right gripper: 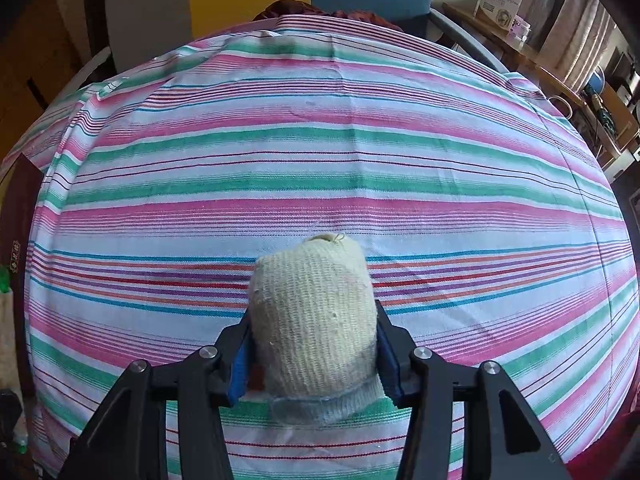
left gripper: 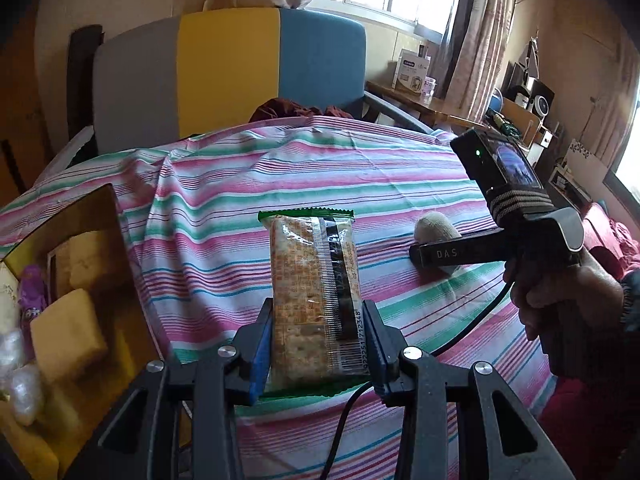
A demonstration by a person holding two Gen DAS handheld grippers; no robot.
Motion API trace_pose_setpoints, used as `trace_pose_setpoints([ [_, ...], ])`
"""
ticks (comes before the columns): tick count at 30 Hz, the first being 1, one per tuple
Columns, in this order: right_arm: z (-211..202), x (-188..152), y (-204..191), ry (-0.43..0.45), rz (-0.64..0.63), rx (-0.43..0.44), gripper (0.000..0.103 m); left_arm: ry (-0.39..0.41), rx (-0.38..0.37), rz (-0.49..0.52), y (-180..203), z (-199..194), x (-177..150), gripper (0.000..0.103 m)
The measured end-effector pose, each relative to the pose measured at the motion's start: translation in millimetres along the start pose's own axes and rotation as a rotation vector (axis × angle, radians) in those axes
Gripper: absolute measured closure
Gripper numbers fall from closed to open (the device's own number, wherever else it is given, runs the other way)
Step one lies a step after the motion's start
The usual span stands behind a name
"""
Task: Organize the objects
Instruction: 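Carry the cracker packet over the tray with the left tool while the right tool carries the knit roll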
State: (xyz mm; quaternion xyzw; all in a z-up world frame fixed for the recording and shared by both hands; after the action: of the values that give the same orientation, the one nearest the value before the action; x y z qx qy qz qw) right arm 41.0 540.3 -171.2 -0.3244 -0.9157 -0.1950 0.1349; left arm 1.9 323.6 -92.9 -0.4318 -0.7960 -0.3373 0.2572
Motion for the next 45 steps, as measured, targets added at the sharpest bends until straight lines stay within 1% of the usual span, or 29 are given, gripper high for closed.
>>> trace_pose_setpoints([
  [8, -10.8, -7.4, -5.1, 0.018, -0.024, -0.024, 0.052, 0.068, 0.073, -0.05, -27.3, -42.7, 8.0, 0.062],
  [12, -8.6, -4.1, -3.4, 0.025, -0.034, -0.034, 0.052, 0.098, 0.104, -0.071, -41.1, -63.4, 6.9, 0.062],
  [15, -8.4, -3.8, -3.2, 0.029, -0.04, -0.044, 0.053, 0.123, 0.137, -0.103, -59.3, -82.4, 3.0, 0.062],
  [17, -10.2, -3.1, -5.3, 0.039, -0.055, -0.067, 0.054, 0.134, 0.167, -0.141, -78.7, -96.6, -4.4, 0.062],
  [22, -12.6, -0.6, -10.3, 0.073, -0.106, -0.135, 0.055, 0.114, 0.261, -0.23, -125.5, -116.2, -34.5, 0.062],
  [24, -12.3, 0.9, -11.1, 0.081, -0.12, -0.148, 0.055, 0.085, 0.3, -0.254, -139.5, -115.9, -50.8, 0.062],
  [26, -12.5, 1.7, -11.6, 0.085, -0.128, -0.157, 0.055, 0.054, 0.322, -0.29, -152.9, -114.1, -66.2, 0.062],
  [29, -12.8, 1.5, -12.6, 0.096, -0.144, -0.174, 0.055, 0.04, 0.36, -0.315, -165.7, -111.5, -77.5, 0.062],
  [32, -12.0, 0.6, -14.1, 0.106, -0.16, -0.192, 0.055, 0.032, 0.375, -0.316, -170.0, -106.7, -80.2, 0.062],
  [35, -10.7, 0.0, -14.1, 0.106, -0.159, -0.19, 0.055, 0.023, 0.384, -0.309, -171.7, -101.4, -83.2, 0.062],
  [38, -9.5, -0.4, -14.7, 0.106, -0.159, -0.19, 0.054, 0.035, 0.376, -0.31, -171.7, -103.6, -81.8, 0.061],
  [42, -7.9, -1.6, -15.0, 0.105, -0.156, -0.186, 0.054, 0.062, 0.376, -0.311, -172.6, -112.9, -77.6, 0.055],
  [45, -8.7, -3.8, -16.0, 0.105, -0.153, -0.185, 0.054, 0.084, 0.377, -0.306, -170.8, -122.5, -76.7, 0.054],
])
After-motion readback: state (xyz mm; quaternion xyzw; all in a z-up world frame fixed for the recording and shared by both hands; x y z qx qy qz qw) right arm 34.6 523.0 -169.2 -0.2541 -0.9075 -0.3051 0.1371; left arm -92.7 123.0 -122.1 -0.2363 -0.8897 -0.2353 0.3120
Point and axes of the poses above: each gripper's, at about its wrist camera, not at the fingertips, and z roughly the way its jaws point, y to its right, x to its top, the point moved 7 cm from there along z, roughly the way its jaws point, and after that the axes turned 15 degrees about -x, right-handed, at the moved point
